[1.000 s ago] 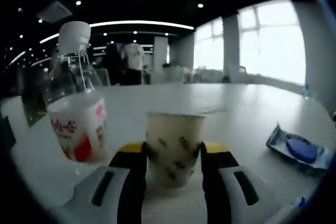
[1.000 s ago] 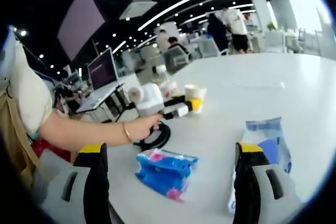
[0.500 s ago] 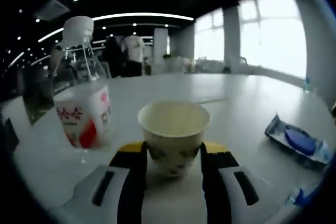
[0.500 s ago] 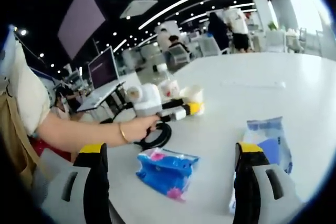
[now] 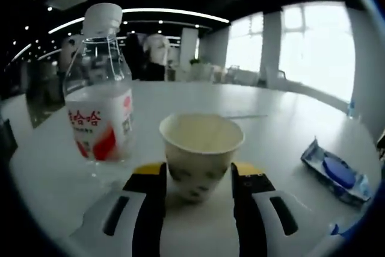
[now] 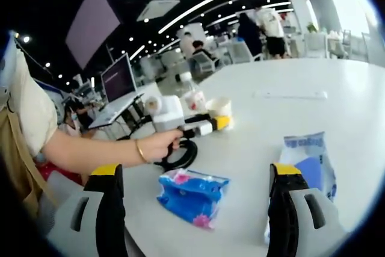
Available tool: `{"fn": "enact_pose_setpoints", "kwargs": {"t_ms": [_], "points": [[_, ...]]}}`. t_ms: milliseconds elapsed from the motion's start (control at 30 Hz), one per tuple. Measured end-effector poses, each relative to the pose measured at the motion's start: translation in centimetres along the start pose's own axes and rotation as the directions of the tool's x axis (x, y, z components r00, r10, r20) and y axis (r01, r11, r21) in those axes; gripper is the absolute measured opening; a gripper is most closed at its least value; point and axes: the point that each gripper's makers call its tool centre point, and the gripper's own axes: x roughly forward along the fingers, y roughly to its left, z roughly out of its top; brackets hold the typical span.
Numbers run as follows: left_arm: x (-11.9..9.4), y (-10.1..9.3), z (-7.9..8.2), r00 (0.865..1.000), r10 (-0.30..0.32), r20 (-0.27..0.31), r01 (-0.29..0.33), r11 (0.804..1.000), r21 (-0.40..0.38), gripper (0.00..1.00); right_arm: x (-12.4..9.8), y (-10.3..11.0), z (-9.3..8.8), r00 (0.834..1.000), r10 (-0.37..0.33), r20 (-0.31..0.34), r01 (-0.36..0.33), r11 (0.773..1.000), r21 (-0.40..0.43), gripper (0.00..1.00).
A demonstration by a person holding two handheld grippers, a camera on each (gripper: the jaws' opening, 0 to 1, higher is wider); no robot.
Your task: Arrange the tabletop items into an orderly group along one side of the table until the central work area is clear of visible clutter.
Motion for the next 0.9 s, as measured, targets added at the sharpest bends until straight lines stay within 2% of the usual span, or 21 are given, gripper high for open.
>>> {"fn": "enact_pose_setpoints", "kwargs": {"t_ms": [267,367,667,733,800,900], "points": [[-0.9,-1.2,0.6,0.999,-0.041,-0.003,0.041,0.999,0.01,0.55,0.0,0.2,0.2,1.0,0.011,0.006,-0.011,1.0,0.009,0.99],[-1.5,-1.8,0.6,0.998,-0.06,-0.017,0.06,0.998,0.035,0.59,-0.1,-0.1,0.2,1.0,-0.007,0.009,0.007,1.0,0.011,0.99],[-3.0,-2.0,0.2,0.994,-0.08,-0.074,0.083,0.996,0.041,0.71,-0.8,-1.1,0.9,0.999,-0.042,0.034,0.042,0.999,0.023,1.0],[-3.4,-2.1,0.4,0.994,-0.086,-0.075,0.089,0.995,0.041,0.76,-0.8,-1.1,1.0,0.998,-0.045,0.04,0.045,0.999,0.024,1.0],[-4.1,-2.6,0.7,0.992,-0.111,-0.063,0.111,0.994,-0.006,0.84,-0.9,-1.1,1.2,0.998,-0.045,0.045,0.044,0.999,0.021,1.0],[-4.9,-2.8,1.0,0.99,-0.121,-0.071,0.124,0.991,0.04,0.87,-0.9,-0.8,1.4,0.998,-0.033,0.056,0.032,0.999,0.025,1.0]]}}
